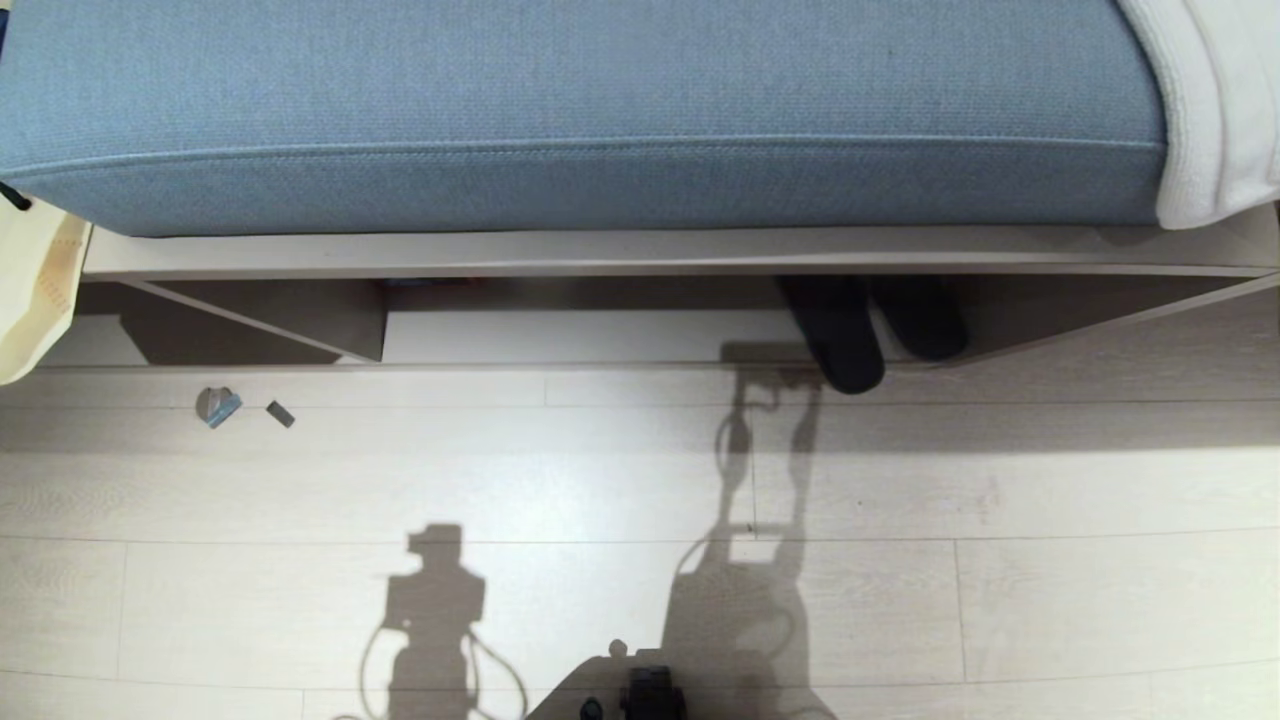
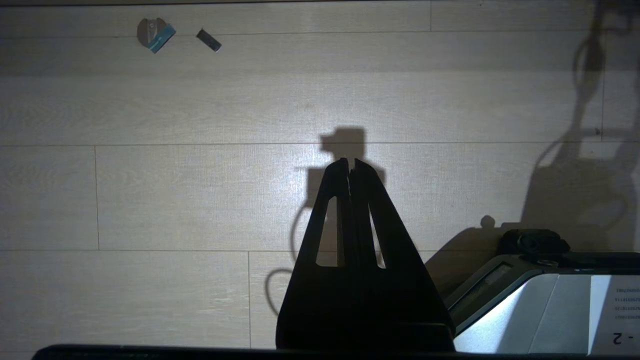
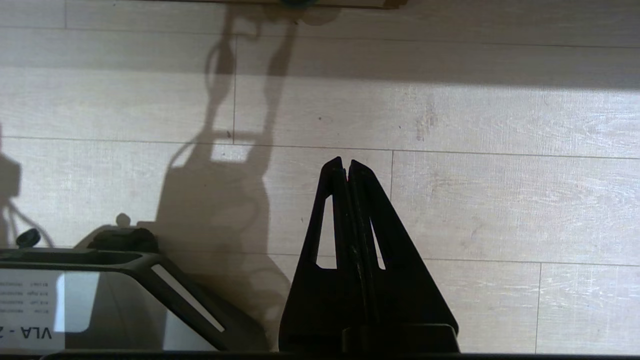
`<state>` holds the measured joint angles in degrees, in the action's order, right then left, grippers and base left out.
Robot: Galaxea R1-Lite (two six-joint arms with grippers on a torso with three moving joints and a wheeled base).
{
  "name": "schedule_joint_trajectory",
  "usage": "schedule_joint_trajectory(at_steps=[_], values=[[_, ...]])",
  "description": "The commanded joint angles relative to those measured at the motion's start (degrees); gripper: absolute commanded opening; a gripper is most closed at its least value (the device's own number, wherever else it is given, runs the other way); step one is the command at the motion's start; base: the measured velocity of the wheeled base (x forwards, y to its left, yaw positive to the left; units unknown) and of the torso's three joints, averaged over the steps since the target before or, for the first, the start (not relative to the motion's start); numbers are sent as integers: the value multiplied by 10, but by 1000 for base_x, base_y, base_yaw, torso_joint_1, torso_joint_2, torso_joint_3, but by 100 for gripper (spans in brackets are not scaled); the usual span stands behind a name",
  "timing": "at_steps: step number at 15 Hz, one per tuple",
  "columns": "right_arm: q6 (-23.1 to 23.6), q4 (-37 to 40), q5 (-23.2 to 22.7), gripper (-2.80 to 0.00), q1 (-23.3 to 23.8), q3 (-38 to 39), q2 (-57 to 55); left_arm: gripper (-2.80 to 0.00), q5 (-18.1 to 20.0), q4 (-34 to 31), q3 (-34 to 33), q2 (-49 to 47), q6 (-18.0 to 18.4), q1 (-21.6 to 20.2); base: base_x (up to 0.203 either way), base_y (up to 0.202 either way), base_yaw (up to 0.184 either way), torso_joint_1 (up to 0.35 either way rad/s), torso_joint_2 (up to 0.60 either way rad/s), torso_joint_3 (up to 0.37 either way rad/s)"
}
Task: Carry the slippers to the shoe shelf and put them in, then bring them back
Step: Pick up the slippers in the shoe cabinet
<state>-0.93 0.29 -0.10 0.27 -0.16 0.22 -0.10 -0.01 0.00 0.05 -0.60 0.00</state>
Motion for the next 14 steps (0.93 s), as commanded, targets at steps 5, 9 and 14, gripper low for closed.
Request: schedule_joint_trajectory(at_steps=[5, 9, 14], values=[[-2, 1, 0, -280, 0, 0, -1, -280, 0, 0, 0, 0, 0, 0, 0, 0, 0, 0, 0, 21], [-2, 1, 0, -280, 0, 0, -1, -280, 0, 0, 0, 0, 0, 0, 0, 0, 0, 0, 0, 0], [-2, 1, 0, -280, 0, 0, -1, -280, 0, 0, 0, 0, 0, 0, 0, 0, 0, 0, 0, 0]])
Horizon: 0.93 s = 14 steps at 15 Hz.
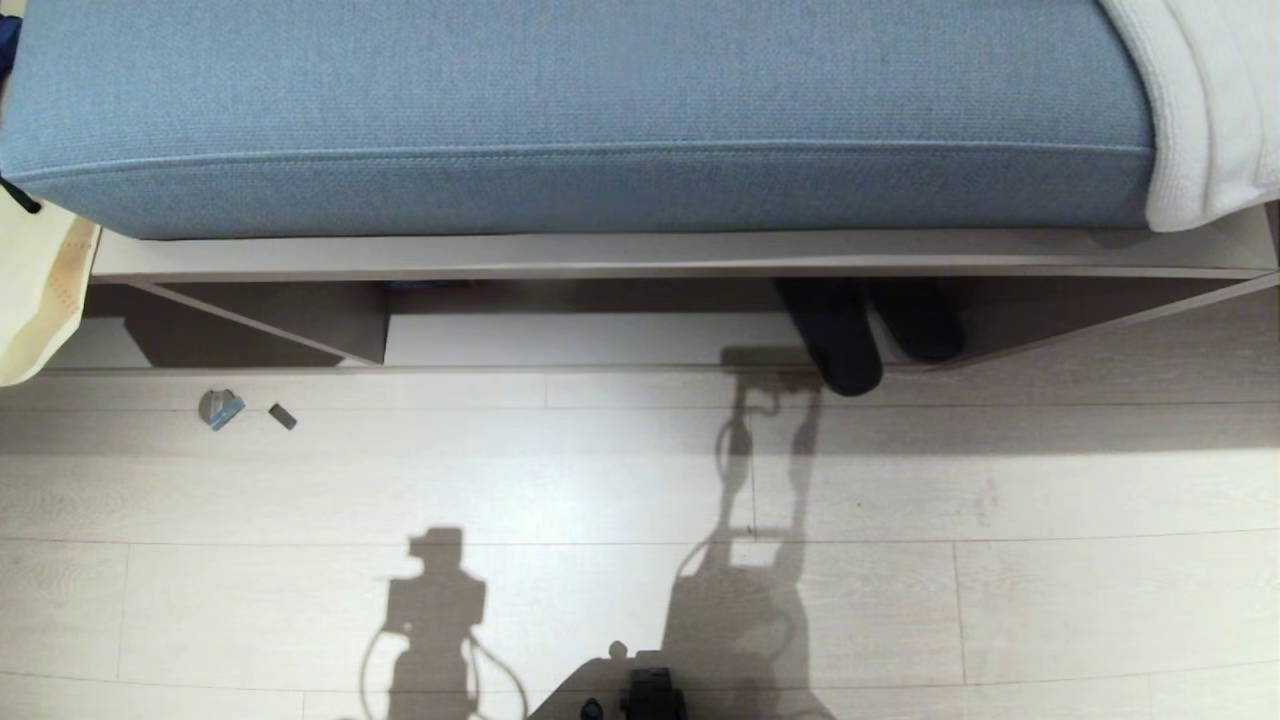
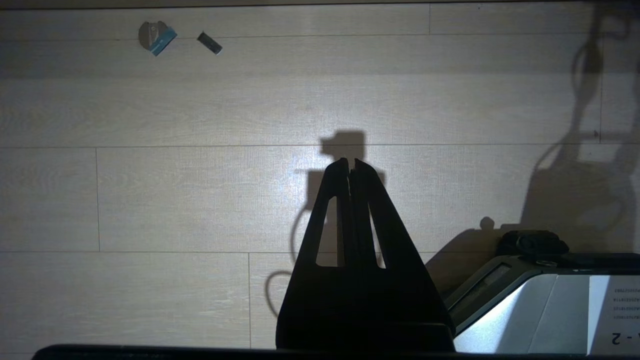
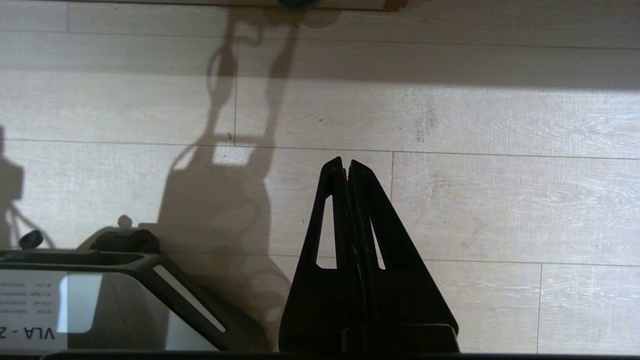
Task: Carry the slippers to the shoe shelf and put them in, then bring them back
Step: Pick up the slippers in the shoe cabinet
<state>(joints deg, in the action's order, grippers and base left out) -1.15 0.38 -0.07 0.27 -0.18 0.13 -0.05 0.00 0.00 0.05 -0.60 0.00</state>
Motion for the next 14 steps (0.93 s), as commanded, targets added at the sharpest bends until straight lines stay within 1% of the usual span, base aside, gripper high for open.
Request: schedule_joint_trajectory(at_steps=[1, 8, 14], values=[[0, 0, 0, -280, 0, 0, 0, -280, 0, 0, 0, 0, 0, 0, 0, 0, 0, 0, 0, 0], [0, 0, 1, -280, 0, 0, 0, -280, 0, -1, 0, 0, 0, 0, 0, 0, 0, 0, 1, 7], [0, 0, 1, -280, 0, 0, 0, -280, -1, -1, 0, 0, -1, 0, 0, 0, 0, 3, 1, 175]])
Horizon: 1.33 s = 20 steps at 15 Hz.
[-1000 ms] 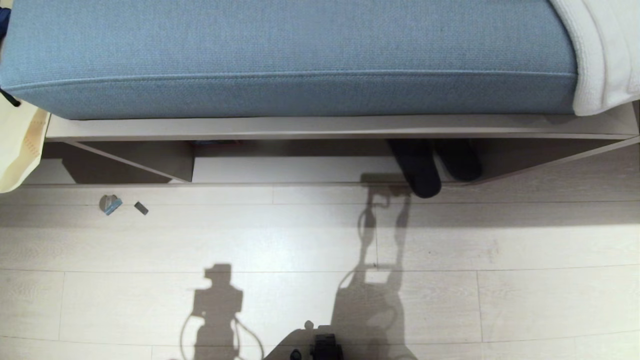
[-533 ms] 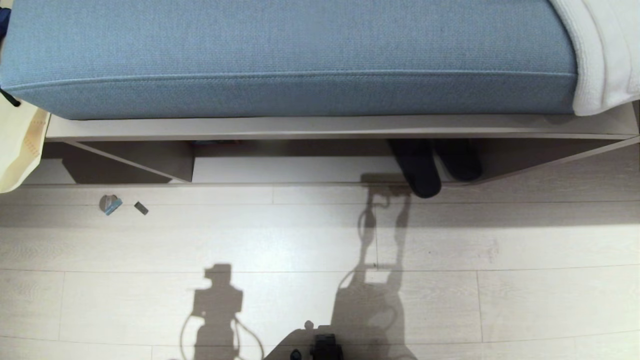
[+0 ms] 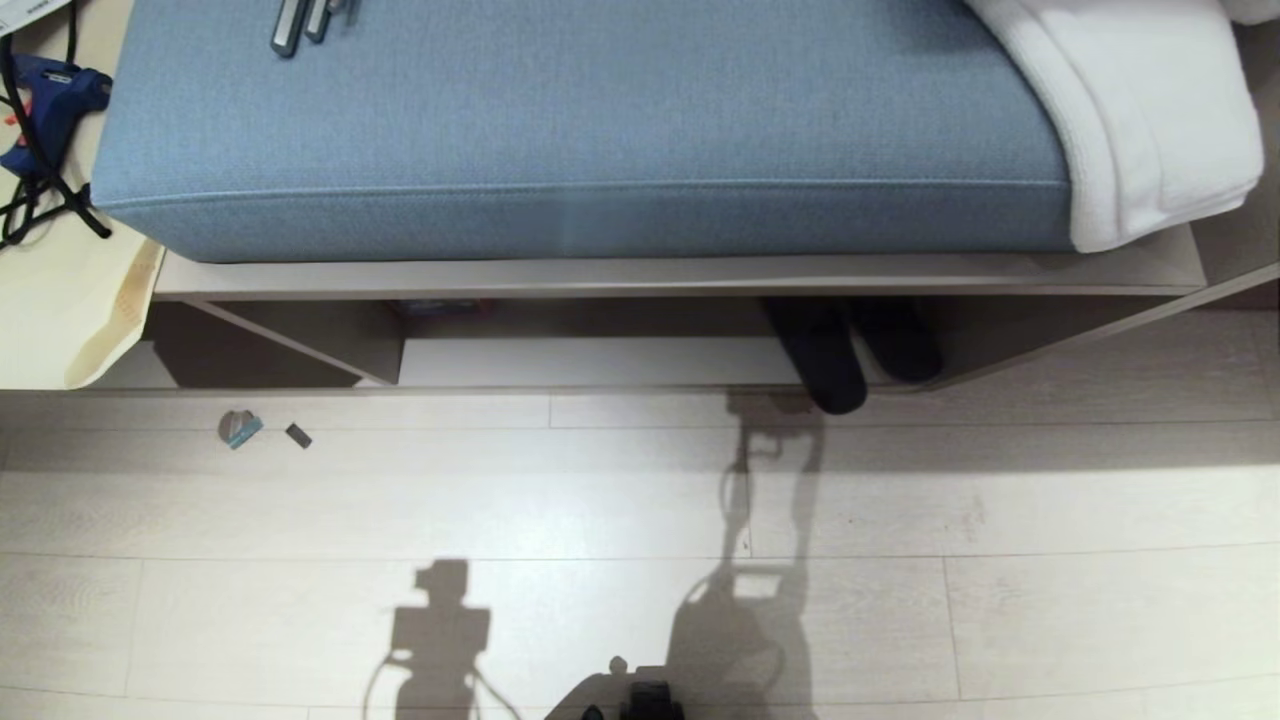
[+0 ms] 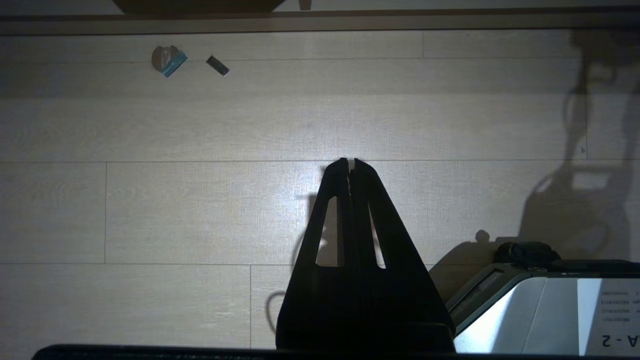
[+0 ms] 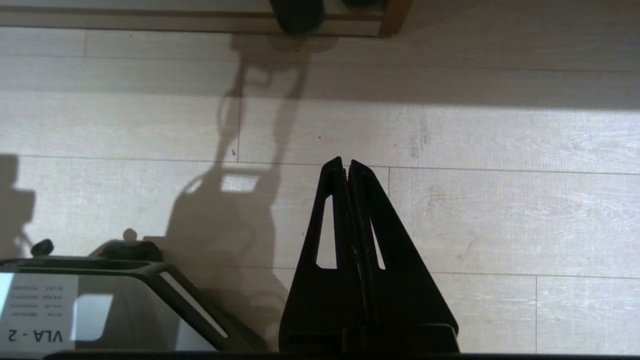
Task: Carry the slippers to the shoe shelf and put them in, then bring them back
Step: Pick up the slippers in the shoe cabinet
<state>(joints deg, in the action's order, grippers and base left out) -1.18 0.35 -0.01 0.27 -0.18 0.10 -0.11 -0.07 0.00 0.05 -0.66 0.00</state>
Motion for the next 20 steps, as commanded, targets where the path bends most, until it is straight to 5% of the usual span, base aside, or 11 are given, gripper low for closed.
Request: schedule_joint_trajectory(at_steps=[1, 20], values=[[-1, 0, -1, -280, 0, 0, 0, -280, 0, 0, 0, 0, 0, -1, 0, 0, 0, 2, 1, 204], [-1, -1, 0, -280, 0, 0, 0, -280, 0, 1, 0, 0, 0, -1, 0, 0, 0, 2, 2, 202]])
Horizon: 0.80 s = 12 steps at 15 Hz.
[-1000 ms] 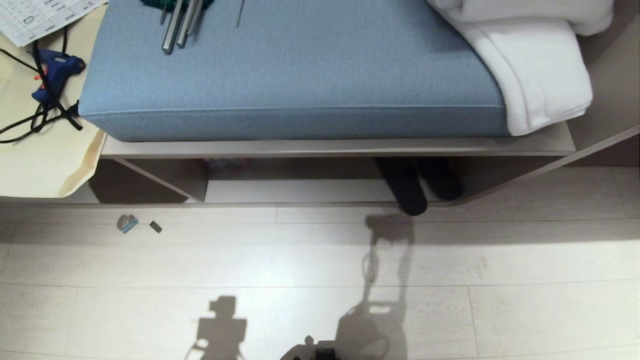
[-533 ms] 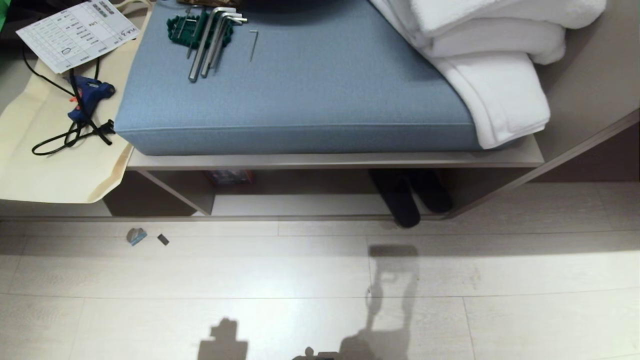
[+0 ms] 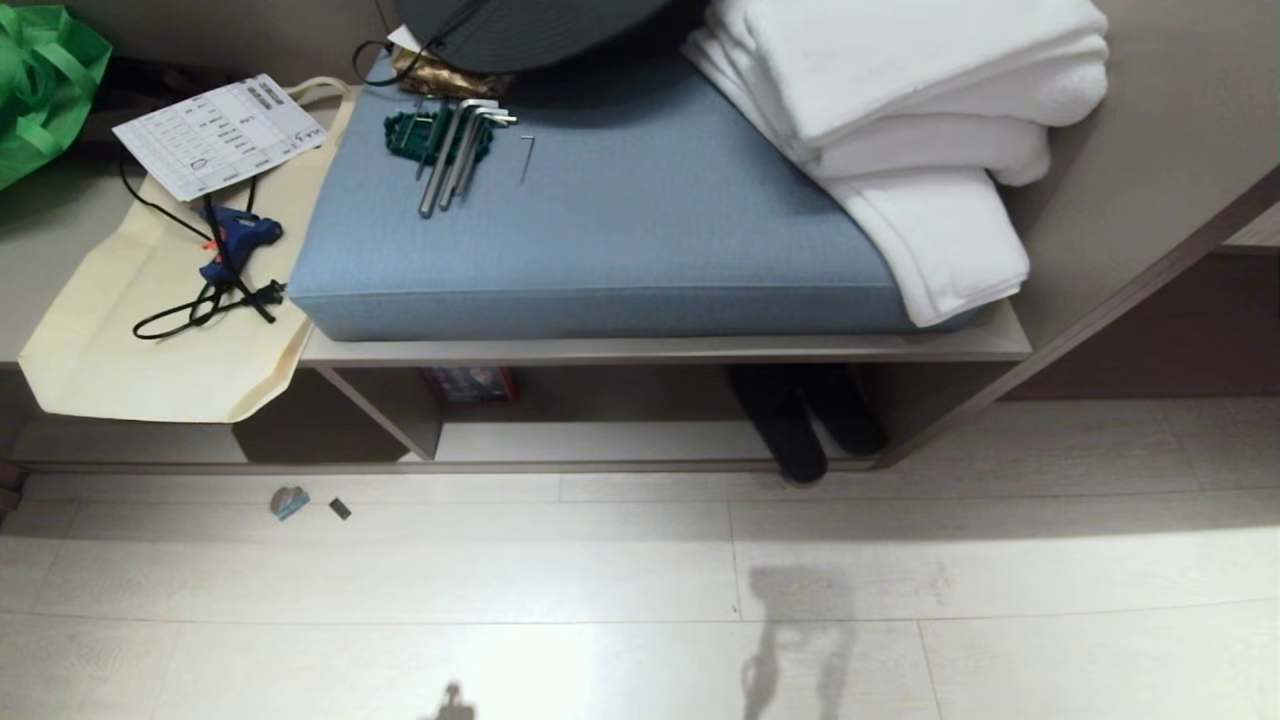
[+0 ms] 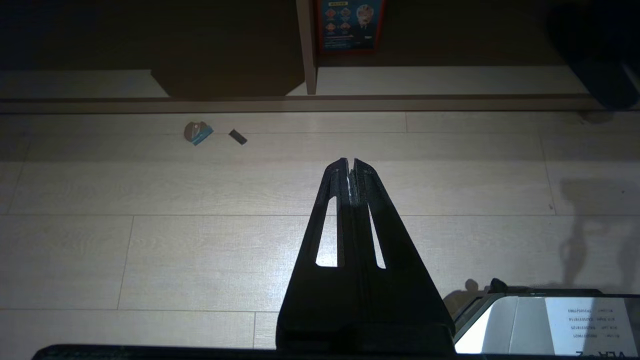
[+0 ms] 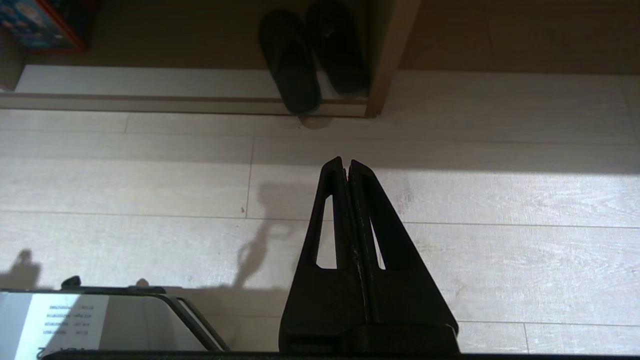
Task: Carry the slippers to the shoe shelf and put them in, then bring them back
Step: Pick up the slippers in the shoe cabinet
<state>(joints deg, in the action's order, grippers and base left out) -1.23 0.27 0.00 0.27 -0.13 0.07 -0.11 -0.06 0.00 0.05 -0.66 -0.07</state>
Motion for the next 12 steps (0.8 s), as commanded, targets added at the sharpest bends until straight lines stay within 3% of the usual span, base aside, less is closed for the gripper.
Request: schedule_joint_trajectory(at_steps=[1, 12], values=[[0, 0, 0, -280, 0, 0, 0, -280, -1, 0, 0, 0, 0, 0, 0, 0, 0, 2, -1, 191], [0, 0, 0, -280, 0, 0, 0, -280, 0, 0, 0, 0, 0, 0, 0, 0, 0, 3, 0, 200]])
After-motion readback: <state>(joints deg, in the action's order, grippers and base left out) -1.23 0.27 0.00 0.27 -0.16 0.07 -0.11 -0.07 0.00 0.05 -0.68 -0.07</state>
